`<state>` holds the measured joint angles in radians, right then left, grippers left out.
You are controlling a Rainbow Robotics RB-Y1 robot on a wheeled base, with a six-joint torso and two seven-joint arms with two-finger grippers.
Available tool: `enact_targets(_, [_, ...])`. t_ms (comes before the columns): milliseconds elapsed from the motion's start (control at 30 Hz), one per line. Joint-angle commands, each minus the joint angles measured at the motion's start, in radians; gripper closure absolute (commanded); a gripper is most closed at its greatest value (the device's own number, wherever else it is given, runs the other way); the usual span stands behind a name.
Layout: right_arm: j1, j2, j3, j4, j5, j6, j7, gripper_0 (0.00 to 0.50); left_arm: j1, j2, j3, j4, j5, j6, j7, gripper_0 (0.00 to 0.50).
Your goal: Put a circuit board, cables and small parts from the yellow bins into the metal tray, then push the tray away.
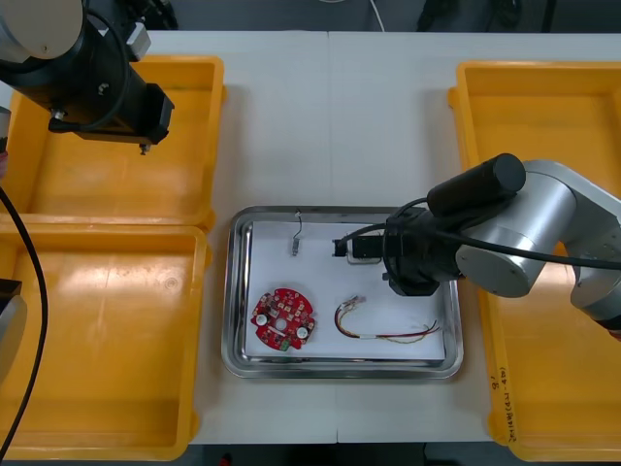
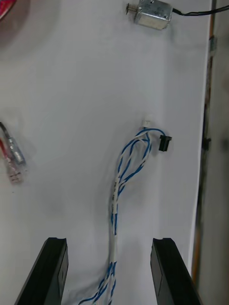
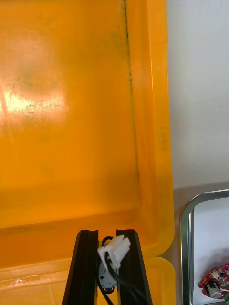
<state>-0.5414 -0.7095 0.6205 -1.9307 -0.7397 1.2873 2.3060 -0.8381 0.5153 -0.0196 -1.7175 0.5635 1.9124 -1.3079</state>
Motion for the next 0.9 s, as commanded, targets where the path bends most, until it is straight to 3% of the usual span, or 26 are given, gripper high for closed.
enact_targets(33, [-0.025, 0.048, -0.120, -0.017, -0.067, 0.090, -0.050, 0.000, 0.004, -0.008, -0.011, -0.034, 0.010, 0.007, 0.118, 0.500])
enact_targets(300, [-0.127, 0.091, -0.232, -0.022, -0.156, 0.305, -0.215, 0.000, 0.004, -0.008, -0.013, -0.034, 0.013, 0.007, 0.122, 0.500])
enact_targets(533, [-0.180, 0.091, -0.297, -0.079, -0.161, 0.432, -0.421, 0.000, 0.004, -0.006, -0.011, -0.034, 0.016, 0.007, 0.124, 0.500])
enact_targets(700, [-0.207, 0.093, -0.398, -0.108, -0.170, 0.593, -0.596, 0.000, 0.004, -0.006, -0.011, -0.034, 0.016, 0.007, 0.127, 0.500])
enact_targets(900, [-0.207, 0.091, -0.541, -0.117, -0.175, 0.633, -0.729, 0.000, 0.004, -0.006, -0.013, -0.034, 0.018, 0.007, 0.130, 0.500])
